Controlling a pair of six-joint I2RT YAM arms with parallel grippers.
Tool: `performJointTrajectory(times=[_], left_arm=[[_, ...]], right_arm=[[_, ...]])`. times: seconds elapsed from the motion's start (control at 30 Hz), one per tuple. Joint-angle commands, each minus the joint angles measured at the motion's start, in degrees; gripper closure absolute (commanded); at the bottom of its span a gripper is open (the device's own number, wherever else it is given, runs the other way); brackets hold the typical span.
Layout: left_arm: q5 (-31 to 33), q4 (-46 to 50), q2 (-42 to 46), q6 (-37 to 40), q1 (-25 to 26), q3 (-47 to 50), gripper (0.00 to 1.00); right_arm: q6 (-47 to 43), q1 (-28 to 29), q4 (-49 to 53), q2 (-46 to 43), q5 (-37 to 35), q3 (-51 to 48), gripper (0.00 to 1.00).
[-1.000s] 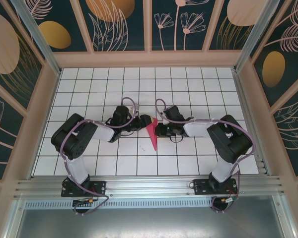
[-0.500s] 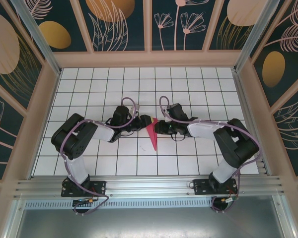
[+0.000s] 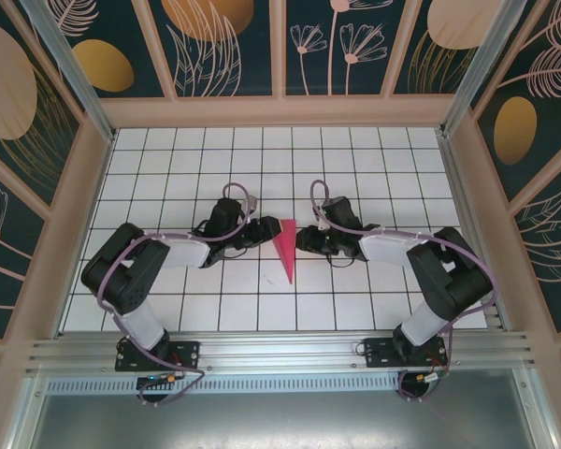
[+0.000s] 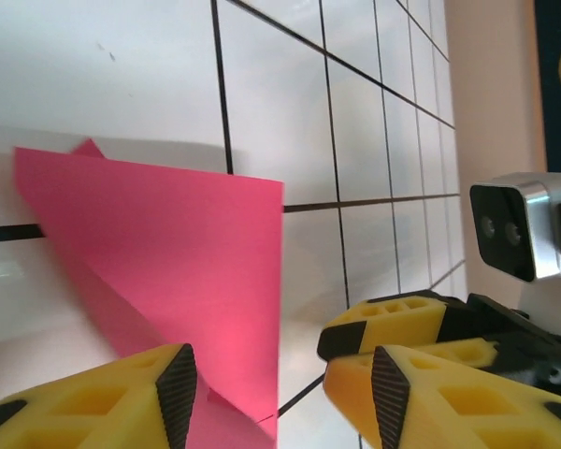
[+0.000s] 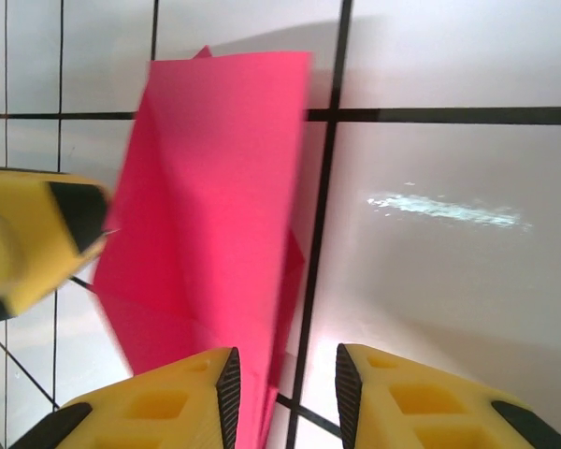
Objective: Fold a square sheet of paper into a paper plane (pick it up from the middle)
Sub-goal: Fold the wing for the fifth time at the center of the table, then move the paper plane to the center of the table.
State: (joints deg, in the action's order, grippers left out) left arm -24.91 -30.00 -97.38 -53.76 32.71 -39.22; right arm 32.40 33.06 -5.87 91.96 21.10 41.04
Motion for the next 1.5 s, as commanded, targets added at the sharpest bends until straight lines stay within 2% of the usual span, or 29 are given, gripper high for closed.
performJointTrajectory(times=[0.0,0.2,0.33,0.53,0.63,0.7,0.83,1.03,1.23,1.37,1.47], left_arm=[[8.6,14.9,5.2,3.9,1.1,-2.6,0.43],[15.3,28.6,4.8,4.7,5.3,-8.1,0.42],[19.2,32.9,3.8,3.7,7.6,-10.1,0.42],[19.3,32.5,1.1,3.5,8.3,-10.8,0.42],[18.1,32.1,-0.5,4.0,8.3,-11.4,0.47],[18.2,31.9,-2.3,4.2,8.3,-11.4,0.54],[19.7,29.9,-1.3,3.2,8.3,-9.0,0.74],[18.4,25.4,-1.1,1.8,8.3,-5.2,0.86],[17.9,22.8,-1.2,1.5,8.3,-3.2,0.86],[17.6,22.4,0.9,2.0,8.3,-3.2,0.84],[17.4,21.3,1.7,2.1,8.3,-2.7,0.83]], right_arm=[[2.5,-0.9,-3.1,-2.0,0.7,-0.8,0.64],[3.9,-1.4,-5.0,-3.0,1.1,-2.2,0.63],[3.8,-1.4,-5.9,-3.2,2.0,-2.5,0.63],[3.1,-1.4,-6.4,-2.8,3.6,-2.1,0.62],[2.8,-1.4,-6.4,-2.1,4.6,-1.7,0.61],[2.5,-1.3,-6.4,-1.8,5.0,-1.4,0.61],[2.4,-0.7,-6.4,-0.7,6.5,-0.8,0.6],[1.4,2.2,-5.2,2.1,7.0,1.7,0.58],[-0.2,5.8,-0.5,4.3,1.8,5.7,0.58],[0.5,6.9,1.2,1.6,-3.8,5.6,0.58],[-0.1,7.2,1.6,-1.5,-4.3,5.2,0.63]])
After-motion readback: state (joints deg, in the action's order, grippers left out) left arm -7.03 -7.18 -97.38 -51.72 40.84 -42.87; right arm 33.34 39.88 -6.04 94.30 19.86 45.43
